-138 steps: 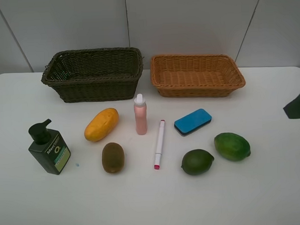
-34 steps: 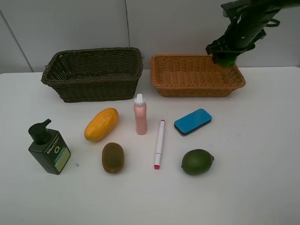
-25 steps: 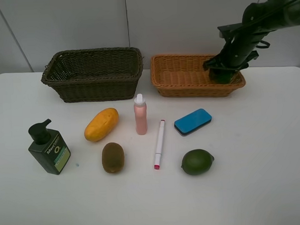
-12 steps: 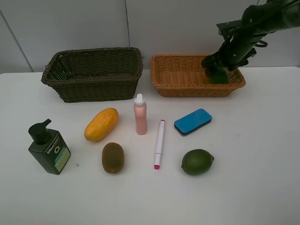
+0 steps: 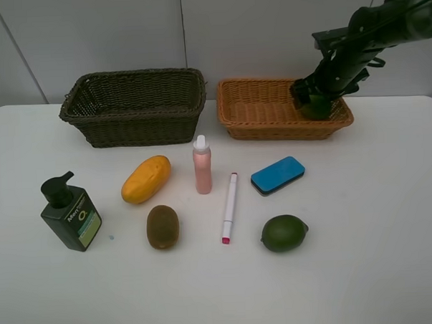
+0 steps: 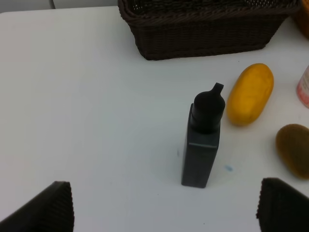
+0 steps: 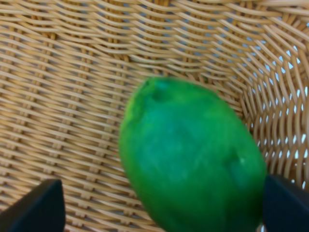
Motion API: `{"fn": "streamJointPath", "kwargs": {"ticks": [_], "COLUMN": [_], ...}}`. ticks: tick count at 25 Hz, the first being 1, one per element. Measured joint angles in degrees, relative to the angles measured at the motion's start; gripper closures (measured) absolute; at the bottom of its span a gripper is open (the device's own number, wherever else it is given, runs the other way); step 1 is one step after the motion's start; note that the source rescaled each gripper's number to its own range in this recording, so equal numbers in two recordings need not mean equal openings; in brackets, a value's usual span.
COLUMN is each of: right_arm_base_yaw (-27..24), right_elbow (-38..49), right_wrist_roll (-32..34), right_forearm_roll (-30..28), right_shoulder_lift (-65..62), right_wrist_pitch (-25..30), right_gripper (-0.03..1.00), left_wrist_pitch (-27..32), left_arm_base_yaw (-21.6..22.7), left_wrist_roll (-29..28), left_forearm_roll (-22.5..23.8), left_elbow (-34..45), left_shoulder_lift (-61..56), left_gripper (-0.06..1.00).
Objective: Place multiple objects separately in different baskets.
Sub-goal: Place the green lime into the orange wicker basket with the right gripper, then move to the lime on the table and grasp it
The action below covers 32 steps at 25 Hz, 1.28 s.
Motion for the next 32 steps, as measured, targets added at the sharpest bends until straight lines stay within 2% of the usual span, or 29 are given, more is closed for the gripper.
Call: {"fn": "streamJointPath", "kwargs": {"ticks": [7,10,16,20,24,28,32], "right_arm_base_yaw": [0.0,0.0,1.5,4.2,9.0,14.2,19.1], "right_elbow": [0.0,0.0,0.0,0.0,3.4,12.6,23.5], "right_wrist_roll": [-0.2,-0.6,-1.5,-4.0,-5.2,-6.4,-10.2], "right_forearm_roll": [0.0,0.0,1.8,2.8,3.3,3.4,5.6], "right_shoulder_lift": [-5.6,-9.9,-17.4,-21.0,-25.2,-30.3,-35.7], "right_wrist_pitch": [5.2,11.7,29.1,35.6,37.4,37.7,32.9], "right_gripper": [-0.02,-0.02,-0.02,-0.02,-0.02,-0.02,-0.02], "left_wrist_pitch": [0.0,0.0,0.0,0.0,0.0,0.0,0.0], "left_arm_base_yaw": [0.0,0.0,0.0,0.0,0.0,0.0,0.0], "left_wrist_roll": [0.0,0.0,0.0,0.0,0.0,0.0,0.0], "left_forearm_roll": [0.0,0.0,0.0,0.0,0.0,0.0,0.0], "left_elbow": [0.0,0.0,0.0,0.0,0.0,0.0,0.0], "left_shoulder_lift": [0.0,0.0,0.0,0.0,0.0,0.0,0.0], "left_gripper": [-0.06,-0.06,-0.06,-0.06,-0.06,-0.06,-0.06]}}
